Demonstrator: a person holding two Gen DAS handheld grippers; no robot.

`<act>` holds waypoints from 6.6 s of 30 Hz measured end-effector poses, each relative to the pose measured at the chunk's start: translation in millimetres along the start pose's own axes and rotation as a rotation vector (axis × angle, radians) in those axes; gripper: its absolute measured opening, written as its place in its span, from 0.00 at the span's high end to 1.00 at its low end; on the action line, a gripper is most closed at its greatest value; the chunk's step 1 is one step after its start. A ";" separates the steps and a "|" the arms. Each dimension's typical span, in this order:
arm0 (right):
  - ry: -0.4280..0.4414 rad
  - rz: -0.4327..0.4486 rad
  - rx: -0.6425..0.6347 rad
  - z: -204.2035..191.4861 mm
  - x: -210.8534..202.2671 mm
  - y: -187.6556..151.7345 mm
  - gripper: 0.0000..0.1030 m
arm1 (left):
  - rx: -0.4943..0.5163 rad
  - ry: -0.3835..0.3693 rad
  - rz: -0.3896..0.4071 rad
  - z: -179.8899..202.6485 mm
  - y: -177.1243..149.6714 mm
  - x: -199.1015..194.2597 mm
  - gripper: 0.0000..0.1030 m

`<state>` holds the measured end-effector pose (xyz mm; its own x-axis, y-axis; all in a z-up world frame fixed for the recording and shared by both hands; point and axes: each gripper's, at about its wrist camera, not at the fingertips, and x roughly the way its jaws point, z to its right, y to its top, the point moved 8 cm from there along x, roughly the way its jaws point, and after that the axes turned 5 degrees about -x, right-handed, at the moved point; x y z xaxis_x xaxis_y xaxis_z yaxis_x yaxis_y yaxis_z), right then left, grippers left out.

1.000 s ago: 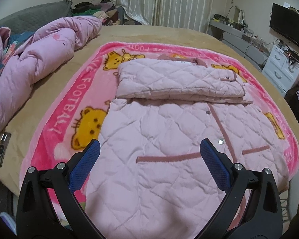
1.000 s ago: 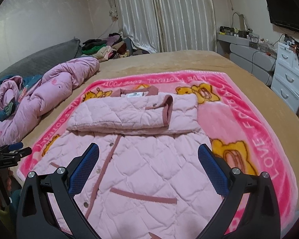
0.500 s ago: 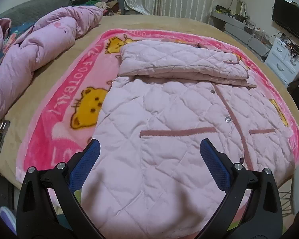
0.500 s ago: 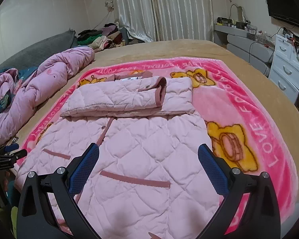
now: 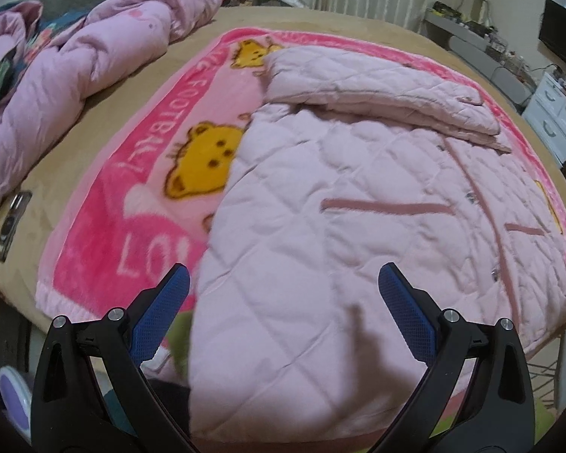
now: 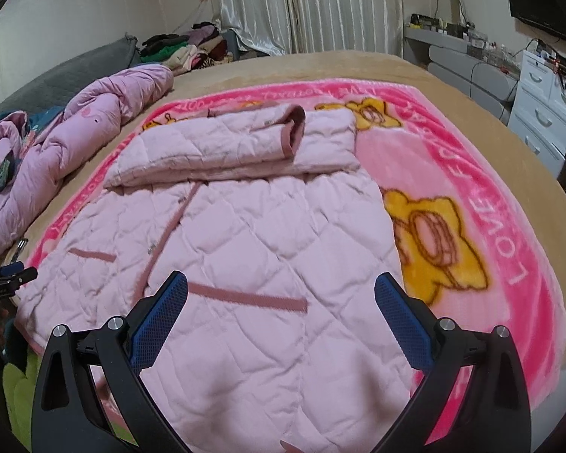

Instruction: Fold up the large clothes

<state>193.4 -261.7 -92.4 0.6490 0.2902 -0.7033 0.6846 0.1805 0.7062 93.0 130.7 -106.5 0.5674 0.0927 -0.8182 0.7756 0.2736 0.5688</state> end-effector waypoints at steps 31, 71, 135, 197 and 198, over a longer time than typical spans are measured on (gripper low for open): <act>-0.075 -0.141 0.047 49.9 7.4 -61.1 0.04 | -0.070 -0.128 -0.100 -21.0 -29.2 31.8 0.28; 0.299 0.045 0.127 23.2 -52.8 -66.5 0.80 | -0.093 -0.160 -0.120 -30.5 -46.2 15.6 0.20; 0.264 0.382 0.226 72.9 -18.6 164.6 0.81 | -0.044 -0.224 0.226 47.5 183.7 -41.2 0.81; 0.213 0.272 0.508 108.2 132.3 231.7 0.16 | -0.103 -0.197 0.222 41.8 266.4 107.2 0.76; 0.204 0.276 0.494 106.7 130.7 233.1 0.15 | -0.101 -0.193 0.223 42.0 265.8 107.5 0.76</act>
<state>473.3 -281.9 -28.4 0.7813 0.4477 -0.4349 0.6048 -0.3707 0.7048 371.8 173.2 -39.8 0.7699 -0.0195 -0.6379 0.6003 0.3614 0.7135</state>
